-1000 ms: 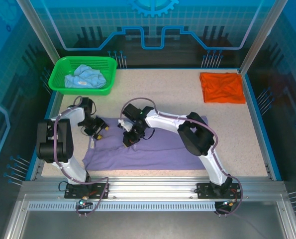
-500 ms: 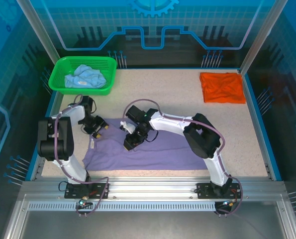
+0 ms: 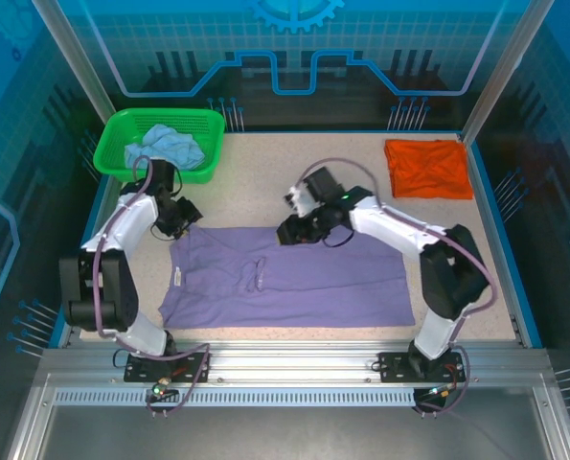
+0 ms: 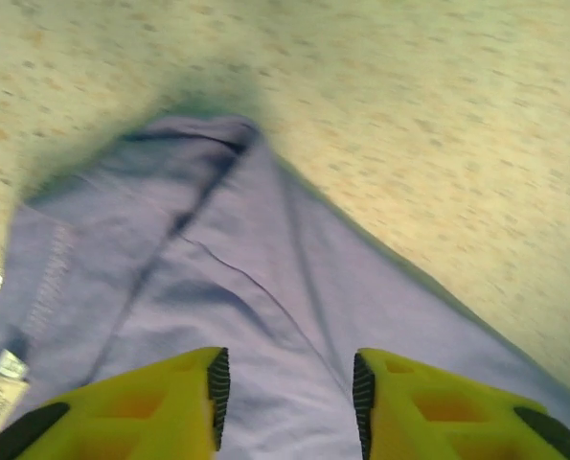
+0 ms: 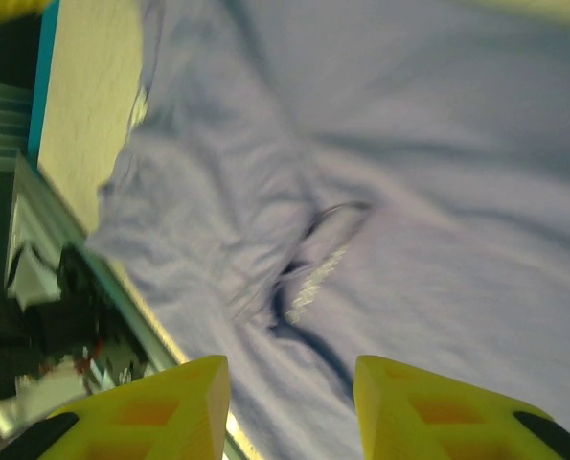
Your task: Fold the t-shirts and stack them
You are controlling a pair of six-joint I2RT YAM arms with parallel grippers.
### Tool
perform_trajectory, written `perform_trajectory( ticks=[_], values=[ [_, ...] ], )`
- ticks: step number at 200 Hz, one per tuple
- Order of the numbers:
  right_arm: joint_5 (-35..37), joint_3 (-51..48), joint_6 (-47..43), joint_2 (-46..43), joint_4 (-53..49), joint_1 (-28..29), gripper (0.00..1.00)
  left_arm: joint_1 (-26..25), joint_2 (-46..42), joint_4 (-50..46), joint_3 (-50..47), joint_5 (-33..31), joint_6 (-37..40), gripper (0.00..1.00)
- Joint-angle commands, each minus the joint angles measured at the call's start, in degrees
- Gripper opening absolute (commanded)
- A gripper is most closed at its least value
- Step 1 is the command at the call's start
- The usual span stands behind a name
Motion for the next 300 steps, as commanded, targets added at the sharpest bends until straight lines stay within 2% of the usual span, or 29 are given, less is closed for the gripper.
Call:
perform_trajectory(
  ticks=[1,20,36,57,88,129,155,173,197,219,232,248,300],
  values=[
    [6.4,-4.4,6.6,-1.7,-2.9,-8.7,0.38,-5.8,1.1,1.1,-0.3,3.6,-0.2,0.34],
    [8.6,-7.2,7.4,-2.0,-3.4,-16.9,0.36,-9.7,5.0,3.3,-0.2,3.4,0.0,0.29],
    [9.6,-7.7,7.3,-0.8,-3.5,-22.1,0.36,-9.9,8.4,4.9,0.4,2.7,0.7,0.29],
    [13.6,-6.0,6.6,2.4,-4.8,-25.9,0.35,-9.4,13.8,3.9,3.4,-0.6,3.4,0.29],
    [17.9,-3.5,9.4,8.0,-6.0,-31.0,0.35,-4.6,16.8,4.3,1.8,-4.9,2.4,0.29],
    [17.3,-1.2,12.3,12.9,-6.3,-38.0,0.36,3.9,15.3,5.1,-2.4,-7.3,3.2,0.33],
    [15.9,-1.2,14.0,13.1,-6.8,-41.9,0.36,5.3,16.1,4.4,-1.9,-9.0,4.0,0.34],
    [13.3,-1.8,15.5,11.7,-6.0,-44.1,0.36,5.5,16.2,4.1,-0.8,-7.2,3.9,0.37],
    [12.2,-1.1,15.6,7.9,-5.2,-43.8,0.33,5.1,13.0,4.3,0.5,-5.0,2.8,0.45],
    [9.7,1.6,14.1,6.9,-3.9,-40.4,0.19,3.9,10.0,3.0,3.0,-3.9,2.3,0.49],
    [9.9,5.8,12.2,9.2,-6.8,-37.4,0.08,2.9,8.8,3.3,3.7,-2.6,2.3,0.43],
    [12.2,9.8,11.0,12.5,-9.4,-33.9,0.01,1.5,8.4,4.5,3.6,-2.4,2.7,0.37],
    [13.4,14.2,11.8,21.5,-12.1,-30.6,0.0,2.2,12.3,6.8,-0.4,-5.8,4.4,0.33]
  ],
)
